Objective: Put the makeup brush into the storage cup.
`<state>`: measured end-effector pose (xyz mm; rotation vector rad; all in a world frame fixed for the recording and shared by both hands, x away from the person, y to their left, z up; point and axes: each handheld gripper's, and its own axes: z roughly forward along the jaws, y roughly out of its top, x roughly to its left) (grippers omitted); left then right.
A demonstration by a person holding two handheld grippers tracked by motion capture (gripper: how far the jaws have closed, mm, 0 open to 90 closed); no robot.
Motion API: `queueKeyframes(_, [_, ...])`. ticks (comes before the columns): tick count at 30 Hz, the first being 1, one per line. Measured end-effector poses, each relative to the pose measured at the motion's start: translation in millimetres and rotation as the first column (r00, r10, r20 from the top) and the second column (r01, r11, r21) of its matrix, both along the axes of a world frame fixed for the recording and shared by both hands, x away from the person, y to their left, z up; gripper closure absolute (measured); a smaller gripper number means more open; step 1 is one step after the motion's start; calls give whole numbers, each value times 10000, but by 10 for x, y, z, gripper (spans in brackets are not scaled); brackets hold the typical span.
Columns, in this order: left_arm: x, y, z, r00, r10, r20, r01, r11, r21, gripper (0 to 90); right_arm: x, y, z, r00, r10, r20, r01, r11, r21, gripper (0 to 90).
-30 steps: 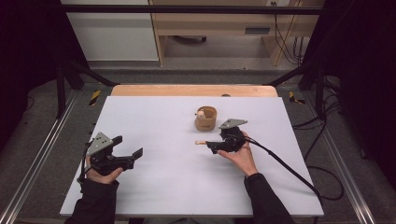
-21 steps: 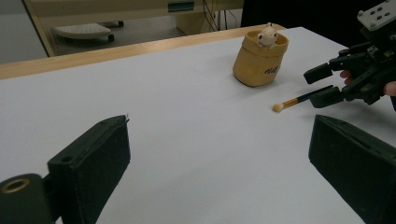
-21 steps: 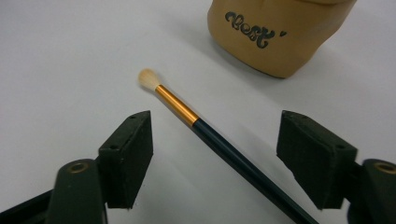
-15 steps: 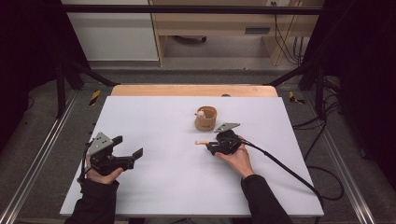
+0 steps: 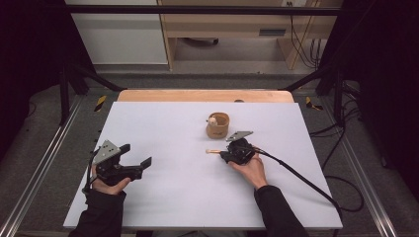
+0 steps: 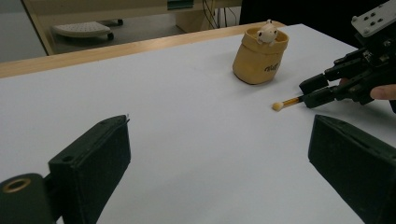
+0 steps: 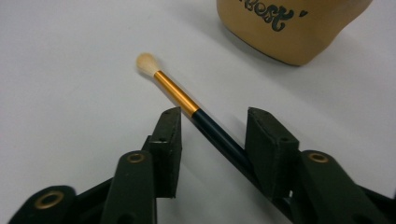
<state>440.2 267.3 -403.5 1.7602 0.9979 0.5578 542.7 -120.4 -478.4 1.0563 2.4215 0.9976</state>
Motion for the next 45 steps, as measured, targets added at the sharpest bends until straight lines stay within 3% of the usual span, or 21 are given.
queueKeyframes(8, [-5,-4,4,10000,-19,14,19,10000,1,54,-32,-1,21,10000,-58,-68,57,9998,-187,729])
queueKeyframes(12, [-6,-9,3,10000,-52,21,52,10000,31,54,-47,2,19,9998,186,48,-185,9994,-293,792])
queueKeyframes(27, [-9,-10,4,10000,-52,12,52,10000,52,55,-69,1,30,9995,292,-95,-295,9992,-266,833])
queueKeyframes(31, [-9,-13,3,10000,-68,-5,68,9999,82,55,-73,2,34,9996,257,-126,-261,9992,-309,827])
queueKeyframes(37, [14,-19,-18,9999,-121,-91,123,9998,180,55,-77,-7,80,9995,178,-245,-186,9993,-336,720])
queueKeyframes(40, [24,-36,-33,9996,-224,-165,229,9993,303,55,-100,-35,195,9991,272,-318,-278,9994,-211,637])
queueKeyframes(44, [16,-72,-48,9990,-418,-172,427,9977,519,54,-102,-44,307,9988,250,-415,-270,9985,-476,573])
queueKeyframes(45, [15,-81,-52,9988,-463,-171,472,9974,547,54,-82,-63,392,9975,242,-667,-272,9986,-446,547])
